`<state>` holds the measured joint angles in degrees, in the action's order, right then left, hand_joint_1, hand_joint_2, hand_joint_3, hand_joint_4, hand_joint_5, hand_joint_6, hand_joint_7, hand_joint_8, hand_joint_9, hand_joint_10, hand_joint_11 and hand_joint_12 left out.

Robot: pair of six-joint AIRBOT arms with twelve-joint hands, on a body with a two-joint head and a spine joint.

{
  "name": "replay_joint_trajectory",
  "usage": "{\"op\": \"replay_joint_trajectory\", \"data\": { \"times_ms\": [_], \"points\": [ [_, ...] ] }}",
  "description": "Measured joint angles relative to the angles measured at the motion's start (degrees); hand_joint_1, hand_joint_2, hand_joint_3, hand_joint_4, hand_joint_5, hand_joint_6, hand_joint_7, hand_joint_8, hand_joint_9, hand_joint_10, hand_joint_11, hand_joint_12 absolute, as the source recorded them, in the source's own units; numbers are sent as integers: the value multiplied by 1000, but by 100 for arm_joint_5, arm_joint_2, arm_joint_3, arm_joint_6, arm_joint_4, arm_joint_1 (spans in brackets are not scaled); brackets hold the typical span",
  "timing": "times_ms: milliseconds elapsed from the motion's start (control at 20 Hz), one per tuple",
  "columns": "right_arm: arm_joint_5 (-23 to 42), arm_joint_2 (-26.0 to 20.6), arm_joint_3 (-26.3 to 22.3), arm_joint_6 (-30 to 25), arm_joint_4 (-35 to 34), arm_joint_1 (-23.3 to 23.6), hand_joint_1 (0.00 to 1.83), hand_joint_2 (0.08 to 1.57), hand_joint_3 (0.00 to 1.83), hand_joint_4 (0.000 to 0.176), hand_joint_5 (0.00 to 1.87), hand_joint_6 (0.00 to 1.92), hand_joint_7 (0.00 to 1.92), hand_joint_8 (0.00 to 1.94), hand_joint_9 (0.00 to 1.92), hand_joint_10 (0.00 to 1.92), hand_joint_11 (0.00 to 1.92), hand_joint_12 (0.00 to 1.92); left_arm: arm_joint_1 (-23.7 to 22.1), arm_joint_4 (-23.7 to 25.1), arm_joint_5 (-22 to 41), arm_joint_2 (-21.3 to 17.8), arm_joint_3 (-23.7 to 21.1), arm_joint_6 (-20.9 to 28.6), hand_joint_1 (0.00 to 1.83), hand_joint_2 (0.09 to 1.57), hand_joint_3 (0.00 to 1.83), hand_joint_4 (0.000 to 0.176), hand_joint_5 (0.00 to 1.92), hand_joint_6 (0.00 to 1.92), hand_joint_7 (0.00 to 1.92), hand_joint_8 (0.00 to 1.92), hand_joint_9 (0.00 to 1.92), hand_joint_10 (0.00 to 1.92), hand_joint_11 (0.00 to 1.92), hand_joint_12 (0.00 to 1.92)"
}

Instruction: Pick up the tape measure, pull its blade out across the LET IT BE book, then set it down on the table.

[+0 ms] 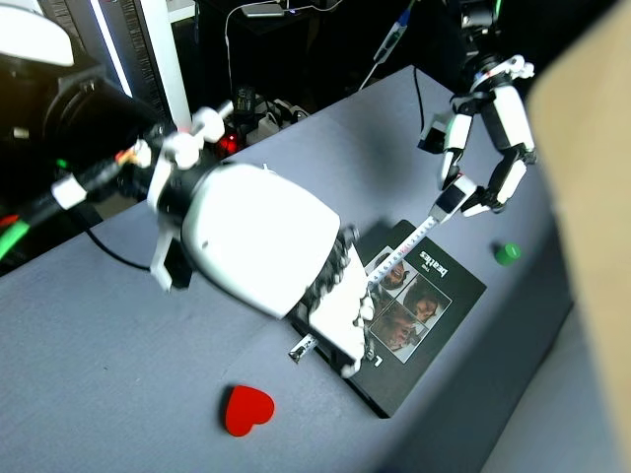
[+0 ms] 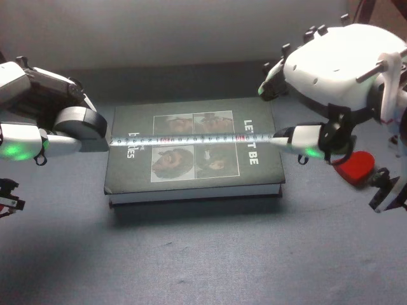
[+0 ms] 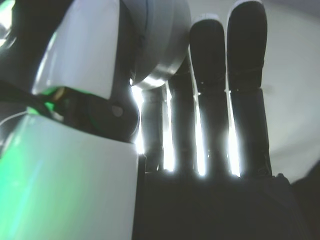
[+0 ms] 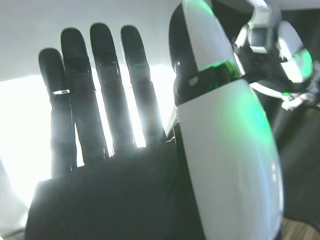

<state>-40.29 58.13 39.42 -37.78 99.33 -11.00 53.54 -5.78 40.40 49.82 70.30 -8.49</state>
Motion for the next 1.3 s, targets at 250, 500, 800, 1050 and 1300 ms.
{"op": "replay_joint_trajectory", "data": {
  "times_ms": [250, 500, 800, 1050, 1300],
  "points": [
    [-70, 66, -2, -199, -24, -90, 825, 1127, 2, 0, 704, 3, 732, 0, 689, 47, 327, 995, 245, -4, 118, 278, 210, 208, 1375, 1134, 0, 0, 889, 852, 912, 1138, 919, 1300, 934, 1101],
    [-94, 90, -2, -323, 192, -111, 823, 1126, 0, 0, 684, 0, 740, 3, 707, 49, 337, 1001, 450, 20, 203, 389, 544, 254, 1378, 1124, 0, 0, 894, 899, 937, 1038, 950, 1274, 934, 1080],
    [-103, 94, -2, -374, 267, -140, 822, 1126, 0, 0, 695, 4, 755, 8, 723, 48, 345, 999, 542, 116, 267, 472, 688, 326, 1379, 1113, 0, 0, 935, 892, 950, 986, 954, 1253, 928, 1066],
    [-103, 98, -2, -387, 275, -146, 811, 1137, 4, 0, 697, 3, 765, 9, 726, 44, 320, 991, 669, 101, 256, 505, 774, 369, 1377, 1122, 1, 0, 939, 832, 938, 1071, 909, 1296, 901, 1098],
    [-103, 98, -2, -417, 321, -146, 810, 1139, 2, 0, 719, 10, 762, 7, 722, 39, 343, 1001, 802, 81, 354, 509, 852, 422, 1376, 1128, 0, 0, 915, 829, 947, 1067, 904, 1326, 903, 1140]
  ]
}}
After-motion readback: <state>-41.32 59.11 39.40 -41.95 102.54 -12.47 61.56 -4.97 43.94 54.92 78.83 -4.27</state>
